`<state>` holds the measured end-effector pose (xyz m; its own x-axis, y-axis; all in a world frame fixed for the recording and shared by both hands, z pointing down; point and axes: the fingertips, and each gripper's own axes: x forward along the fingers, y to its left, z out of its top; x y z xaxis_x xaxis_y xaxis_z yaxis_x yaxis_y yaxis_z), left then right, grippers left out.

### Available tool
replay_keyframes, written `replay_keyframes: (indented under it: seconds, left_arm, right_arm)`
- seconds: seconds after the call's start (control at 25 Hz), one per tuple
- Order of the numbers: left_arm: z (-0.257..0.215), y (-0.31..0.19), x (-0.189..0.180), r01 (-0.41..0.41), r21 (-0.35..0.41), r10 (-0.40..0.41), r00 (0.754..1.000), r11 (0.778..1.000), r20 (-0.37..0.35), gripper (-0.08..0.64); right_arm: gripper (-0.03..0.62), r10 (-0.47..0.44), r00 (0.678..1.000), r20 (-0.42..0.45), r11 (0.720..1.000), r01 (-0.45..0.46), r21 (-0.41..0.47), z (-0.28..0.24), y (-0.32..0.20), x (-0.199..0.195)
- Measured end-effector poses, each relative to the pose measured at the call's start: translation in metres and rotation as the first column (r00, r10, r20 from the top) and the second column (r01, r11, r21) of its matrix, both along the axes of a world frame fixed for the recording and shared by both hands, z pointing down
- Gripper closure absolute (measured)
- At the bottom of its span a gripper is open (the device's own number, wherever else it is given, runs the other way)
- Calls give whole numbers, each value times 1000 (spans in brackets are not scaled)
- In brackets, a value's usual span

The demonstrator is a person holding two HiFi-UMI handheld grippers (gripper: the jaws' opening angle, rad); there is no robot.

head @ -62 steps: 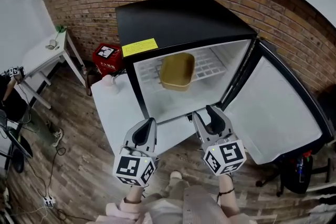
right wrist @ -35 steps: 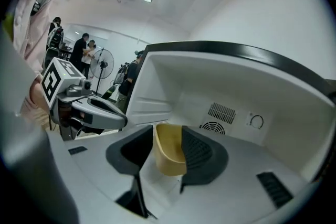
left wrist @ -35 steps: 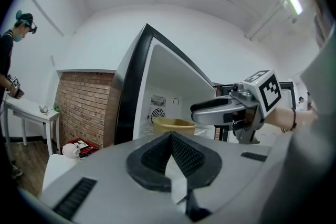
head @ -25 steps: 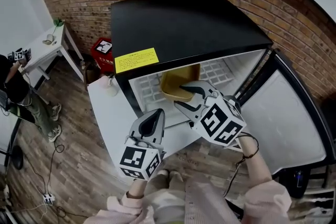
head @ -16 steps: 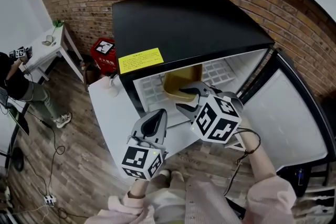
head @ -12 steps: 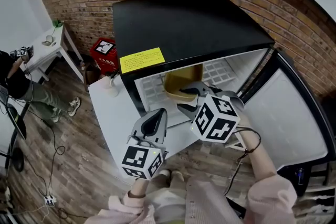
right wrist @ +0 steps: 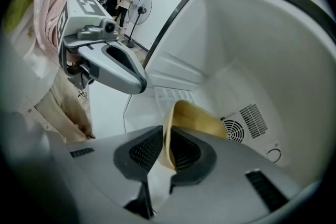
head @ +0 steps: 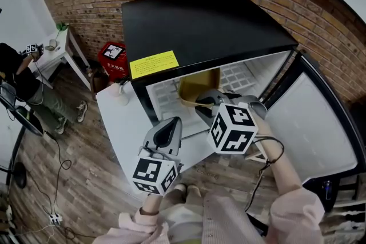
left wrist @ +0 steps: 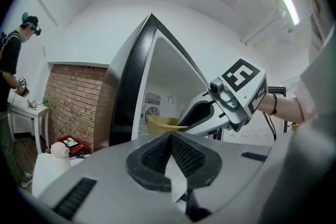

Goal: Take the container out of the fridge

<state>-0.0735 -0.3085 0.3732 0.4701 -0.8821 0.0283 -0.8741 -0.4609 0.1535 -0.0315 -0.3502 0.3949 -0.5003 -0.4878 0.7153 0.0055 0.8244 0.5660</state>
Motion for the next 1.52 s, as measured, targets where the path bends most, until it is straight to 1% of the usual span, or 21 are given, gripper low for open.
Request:
replay_keyframes:
  seconds: [0.16, 0.32, 0.64, 1.12, 1.36, 1.52]
  left_arm:
    - [-1, 0, -1, 3, 1, -3, 1000, 1000, 0, 568]
    - [-2, 1, -1, 8, 4, -8, 1000, 1000, 0, 568]
    - [-4, 6, 3, 9, 11, -9, 1000, 1000, 4, 568]
    - [-5, 23, 2, 46, 12, -46, 999, 999, 18, 568]
    - [-2, 34, 0, 58, 10, -58, 998, 998, 31, 568]
    - [-1, 42, -1, 61, 8, -61, 997, 998, 39, 568]
  right_arm:
    - [546, -1, 1000, -2, 1000, 1, 8, -1, 0, 2]
    - [568, -8, 1000, 1, 1000, 8, 14, -1, 2, 3]
    - [568, -5, 999, 43, 1000, 5, 6, -5, 11, 9]
    - [568, 21, 984, 177, 1000, -19, -11, -12, 40, 26]
    - [568, 43, 967, 252, 999, -41, -11, -16, 57, 35]
    - [569, 78, 949, 306, 997, -76, -17, -18, 71, 45]
